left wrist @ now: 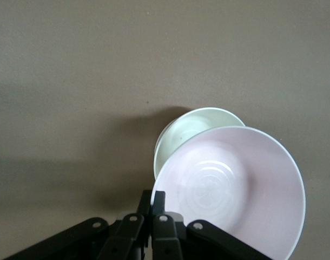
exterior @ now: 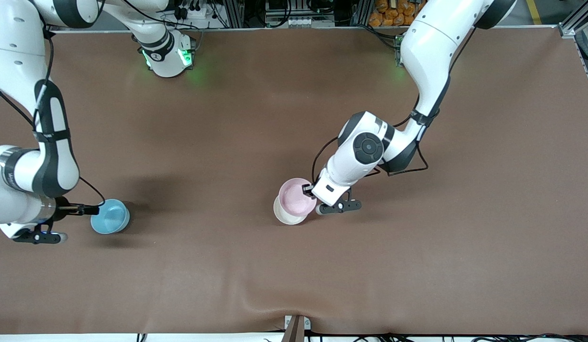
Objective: Stack pink and blue bowls on white bowl
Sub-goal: 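Lower the pink bowl into the white bowl while the right gripper grasps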
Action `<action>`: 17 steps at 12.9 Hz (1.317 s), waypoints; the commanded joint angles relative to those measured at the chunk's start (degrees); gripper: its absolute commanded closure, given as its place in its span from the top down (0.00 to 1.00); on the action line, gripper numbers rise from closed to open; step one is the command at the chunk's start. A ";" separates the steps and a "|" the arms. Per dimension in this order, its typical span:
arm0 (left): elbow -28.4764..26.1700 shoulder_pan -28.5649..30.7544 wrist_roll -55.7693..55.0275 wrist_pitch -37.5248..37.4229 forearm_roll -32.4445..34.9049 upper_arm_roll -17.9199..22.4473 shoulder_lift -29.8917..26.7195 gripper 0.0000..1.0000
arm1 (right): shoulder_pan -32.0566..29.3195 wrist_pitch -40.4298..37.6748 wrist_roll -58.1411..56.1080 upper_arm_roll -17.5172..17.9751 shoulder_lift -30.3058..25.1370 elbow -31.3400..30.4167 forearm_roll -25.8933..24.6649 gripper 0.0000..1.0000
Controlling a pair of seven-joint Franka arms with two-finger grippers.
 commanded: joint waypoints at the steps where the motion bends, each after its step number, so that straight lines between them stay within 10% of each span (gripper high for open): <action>1: 3.59 -1.14 -0.79 -0.57 1.42 0.90 2.45 0.00 | -0.43 3.15 -1.08 0.38 0.16 -1.93 0.97 1.00; 9: 5.09 -2.29 0.44 6.20 1.42 0.99 6.32 0.00 | -2.01 12.05 -4.68 0.56 1.65 -6.95 4.82 1.00; 12: 5.09 -2.29 0.53 6.73 1.42 0.99 7.29 0.05 | -2.89 12.05 -7.23 0.56 1.74 -7.30 7.04 0.48; 14: 5.09 -2.37 0.44 7.43 1.68 0.99 7.64 0.99 | -2.98 12.05 -7.24 0.56 1.74 -7.39 7.04 0.18; 17: 5.09 -2.46 0.35 7.26 2.39 0.99 6.95 1.00 | -2.98 11.70 -7.15 0.56 1.65 -7.30 7.04 0.00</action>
